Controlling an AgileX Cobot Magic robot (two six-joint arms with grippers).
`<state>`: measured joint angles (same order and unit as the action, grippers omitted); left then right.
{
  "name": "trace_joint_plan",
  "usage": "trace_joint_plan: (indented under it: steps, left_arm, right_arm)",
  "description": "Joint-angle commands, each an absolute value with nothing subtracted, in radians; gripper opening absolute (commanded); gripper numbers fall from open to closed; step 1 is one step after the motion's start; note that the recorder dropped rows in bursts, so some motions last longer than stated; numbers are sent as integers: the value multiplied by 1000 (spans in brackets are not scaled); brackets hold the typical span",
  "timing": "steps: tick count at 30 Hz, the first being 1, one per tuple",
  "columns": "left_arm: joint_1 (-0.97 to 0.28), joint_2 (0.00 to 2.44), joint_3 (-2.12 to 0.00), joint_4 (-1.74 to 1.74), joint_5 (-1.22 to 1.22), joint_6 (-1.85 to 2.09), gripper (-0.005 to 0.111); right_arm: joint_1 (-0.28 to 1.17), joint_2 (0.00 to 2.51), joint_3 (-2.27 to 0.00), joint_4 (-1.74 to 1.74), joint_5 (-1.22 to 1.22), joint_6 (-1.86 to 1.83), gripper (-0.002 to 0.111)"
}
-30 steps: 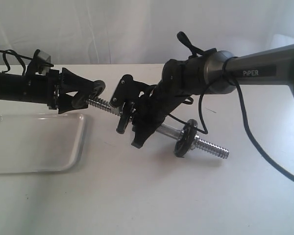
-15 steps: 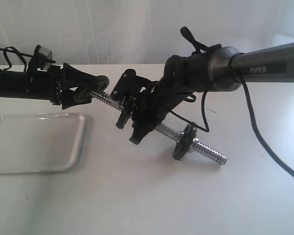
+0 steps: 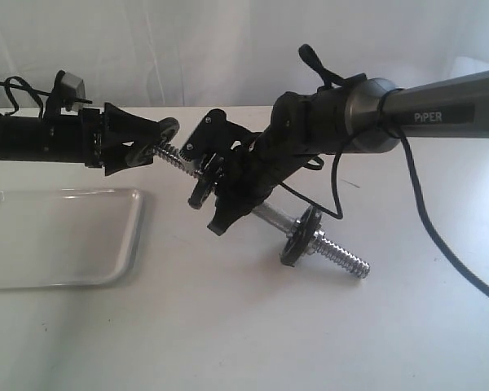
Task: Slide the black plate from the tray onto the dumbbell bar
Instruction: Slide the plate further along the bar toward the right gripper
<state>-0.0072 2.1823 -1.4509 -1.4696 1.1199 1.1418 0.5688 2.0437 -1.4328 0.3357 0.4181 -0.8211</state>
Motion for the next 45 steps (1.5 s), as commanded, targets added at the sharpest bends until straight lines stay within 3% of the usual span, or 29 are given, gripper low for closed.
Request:
trace_joint_plan:
  steps: [1, 9, 28, 31, 35, 40, 43, 45]
  left_arm:
    - [-33, 2174, -1455, -1487, 1221, 1189, 0]
    - [-95, 2174, -1455, -1498, 1174, 1249, 0]
    - [-93, 2174, -1455, -1346, 1197, 1282, 2]
    - [-93, 2174, -1455, -1337, 1197, 1282, 18]
    - [-93, 2174, -1455, -1336, 1199, 1282, 57]
    - [-93, 2174, -1455, -1329, 1201, 1280, 74]
    - [-93, 2174, -1455, -1329, 1199, 1280, 98]
    - [-93, 2174, -1455, -1332, 1197, 1277, 106]
  right_arm:
    - [567, 1945, -1474, 418, 238, -807, 0]
    - [567, 1945, -1474, 436, 236, -807, 0]
    - [567, 1945, -1474, 436, 248, -807, 0]
    - [567, 1945, -1474, 436, 249, -811, 0]
    - [569, 1945, -1474, 436, 252, -813, 0]
    - [569, 1945, -1474, 436, 259, -818, 0]
    - [569, 1945, -1474, 436, 259, -818, 0]
    - [569, 1945, -1474, 436, 261, -818, 0]
